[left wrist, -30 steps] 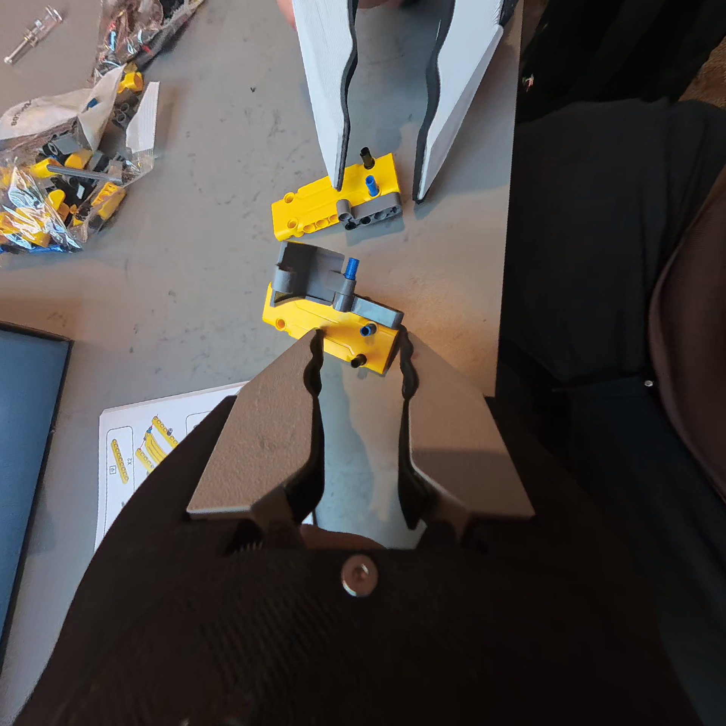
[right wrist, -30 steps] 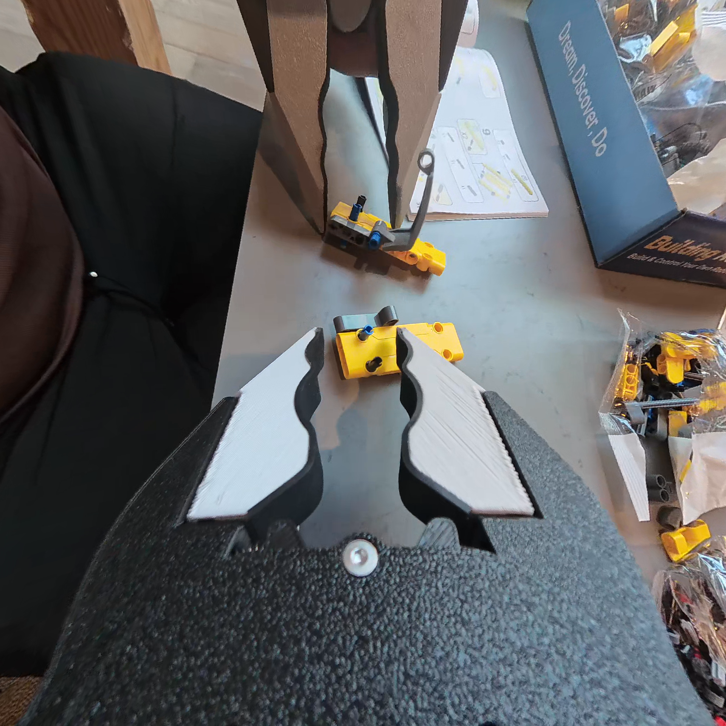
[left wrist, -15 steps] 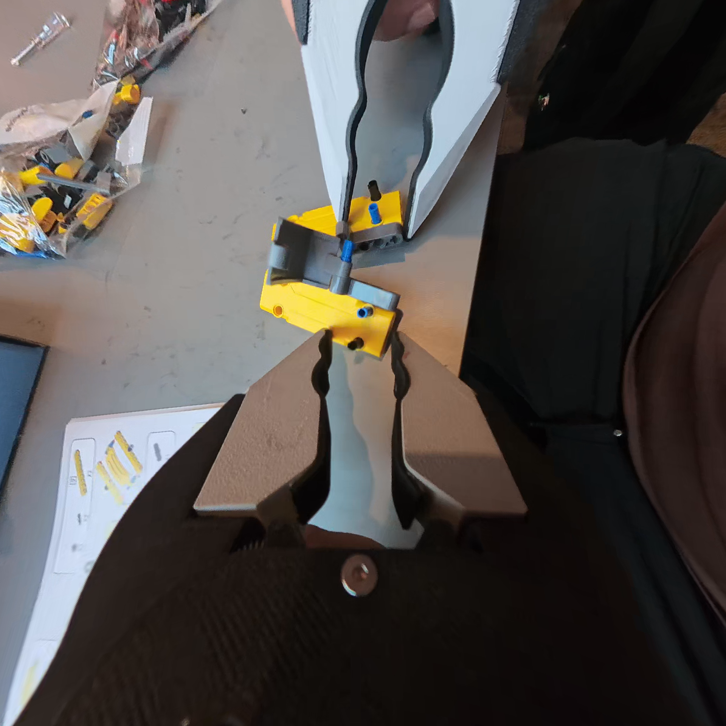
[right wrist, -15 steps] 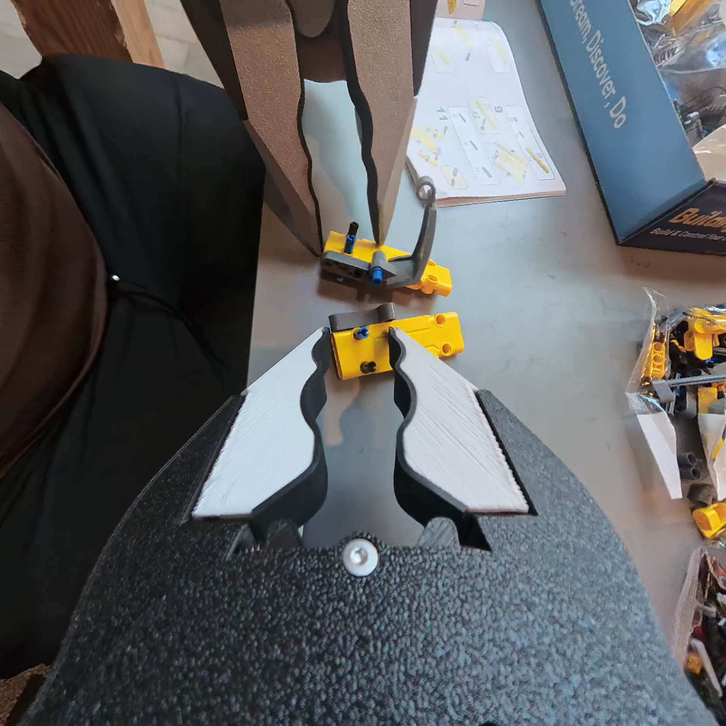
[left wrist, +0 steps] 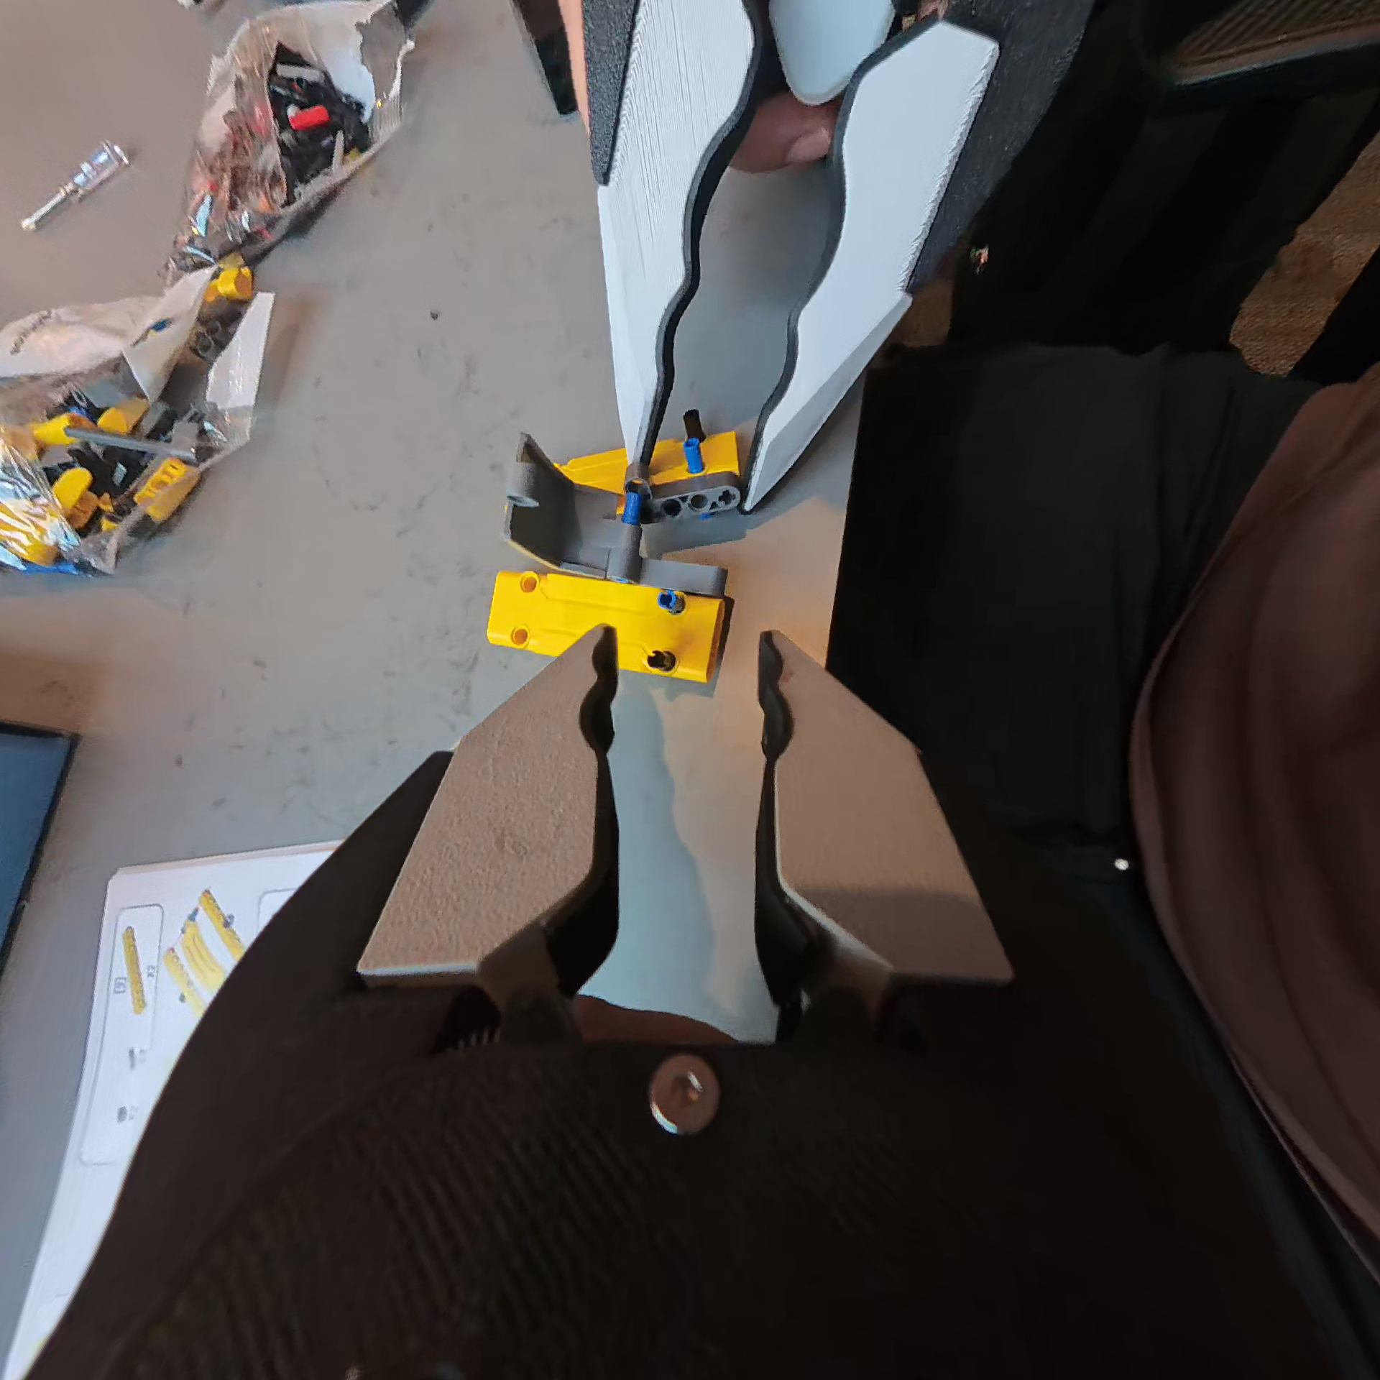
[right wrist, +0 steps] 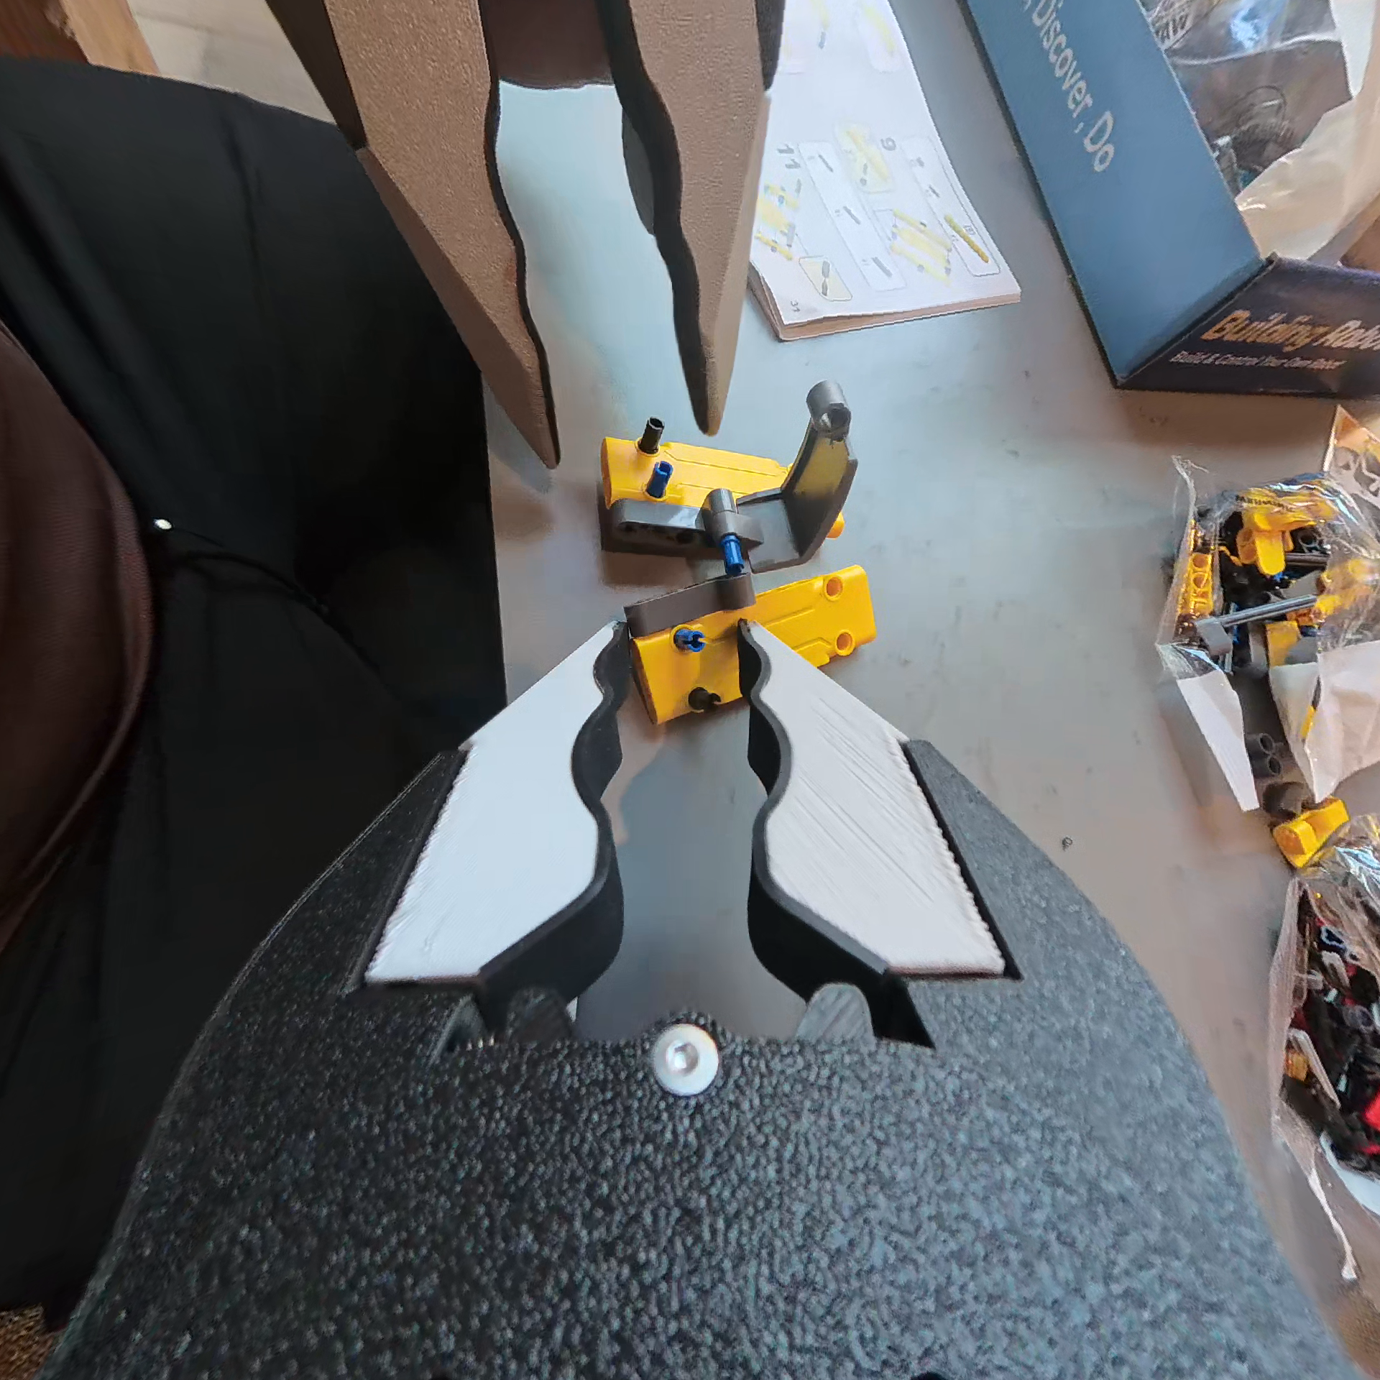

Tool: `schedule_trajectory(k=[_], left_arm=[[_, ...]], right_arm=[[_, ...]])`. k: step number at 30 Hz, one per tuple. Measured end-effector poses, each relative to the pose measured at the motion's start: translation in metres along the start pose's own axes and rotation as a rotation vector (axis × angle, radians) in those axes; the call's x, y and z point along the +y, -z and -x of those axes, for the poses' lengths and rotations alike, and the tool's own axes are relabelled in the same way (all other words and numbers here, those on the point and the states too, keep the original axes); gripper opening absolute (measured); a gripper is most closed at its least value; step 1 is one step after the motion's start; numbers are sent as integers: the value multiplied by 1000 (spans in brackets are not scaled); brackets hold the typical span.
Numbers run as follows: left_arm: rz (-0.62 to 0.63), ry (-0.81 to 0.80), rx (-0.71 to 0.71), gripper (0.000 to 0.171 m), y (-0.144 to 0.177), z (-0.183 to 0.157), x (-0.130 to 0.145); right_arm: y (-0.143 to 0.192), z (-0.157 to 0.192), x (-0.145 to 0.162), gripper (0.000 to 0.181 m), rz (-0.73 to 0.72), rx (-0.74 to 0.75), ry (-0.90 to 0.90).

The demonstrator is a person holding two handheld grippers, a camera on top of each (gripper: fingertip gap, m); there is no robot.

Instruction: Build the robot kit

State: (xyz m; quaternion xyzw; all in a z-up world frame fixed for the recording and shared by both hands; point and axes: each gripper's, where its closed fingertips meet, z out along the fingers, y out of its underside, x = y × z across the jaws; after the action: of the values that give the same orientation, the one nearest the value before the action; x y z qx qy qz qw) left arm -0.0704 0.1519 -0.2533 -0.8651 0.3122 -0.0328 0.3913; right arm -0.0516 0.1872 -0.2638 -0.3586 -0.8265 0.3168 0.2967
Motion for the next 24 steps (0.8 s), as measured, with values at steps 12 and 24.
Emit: schedule_trajectory(k=[12,24], left_arm=[[27,-96,1,27,-15,1,-3],[77,-68,-103,23,-14,-4,-4]], right_arm=[[-5,0,-3,29,34,46,23],[-5,1,-5,28,92,122,49]])
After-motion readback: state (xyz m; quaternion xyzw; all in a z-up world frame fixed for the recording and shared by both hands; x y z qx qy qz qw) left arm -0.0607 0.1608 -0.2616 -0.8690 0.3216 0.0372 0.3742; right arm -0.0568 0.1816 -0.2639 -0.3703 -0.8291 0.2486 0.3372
